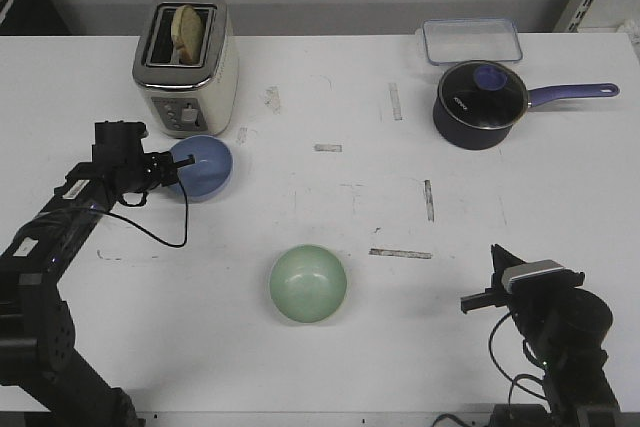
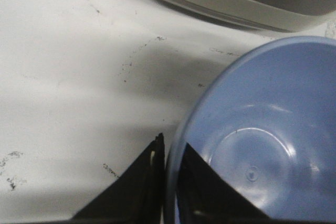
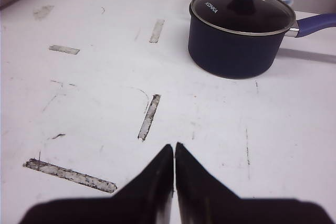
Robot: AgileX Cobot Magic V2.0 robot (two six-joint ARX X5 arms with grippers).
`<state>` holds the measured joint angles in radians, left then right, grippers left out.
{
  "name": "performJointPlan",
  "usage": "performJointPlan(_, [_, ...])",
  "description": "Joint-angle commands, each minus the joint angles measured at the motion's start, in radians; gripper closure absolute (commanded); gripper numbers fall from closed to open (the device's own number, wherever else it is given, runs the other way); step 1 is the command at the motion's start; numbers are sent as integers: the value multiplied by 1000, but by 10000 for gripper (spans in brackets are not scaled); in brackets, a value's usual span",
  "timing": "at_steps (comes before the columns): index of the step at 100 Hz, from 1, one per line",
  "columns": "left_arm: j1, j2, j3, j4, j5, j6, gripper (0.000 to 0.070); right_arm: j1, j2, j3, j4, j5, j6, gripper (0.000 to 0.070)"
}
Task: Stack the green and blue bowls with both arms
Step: 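Carry the blue bowl with the left gripper over the green bowl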
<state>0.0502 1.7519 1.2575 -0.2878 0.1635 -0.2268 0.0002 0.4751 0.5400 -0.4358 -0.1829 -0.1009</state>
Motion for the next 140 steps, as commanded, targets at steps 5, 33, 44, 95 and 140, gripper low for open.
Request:
performJointPlan(5, [3,2,45,-1,3,-2,700,2,5,4,10,0,-9,700])
performJointPlan(33, [-16,-80,230,-164,82,5,700,2,18,3,15,0,-9,700])
performJointPlan(44, [-51,-140,279,-253,116,53,700,2,32,3,16,0,-9,700])
performJointPlan(95, [-368,-317,274,-621,115,206,700,2,39,3,21,0,-9,700])
performJointPlan(140, [-634,-319,0,-417,127,172,700,2,37,3,18,0,-9,700])
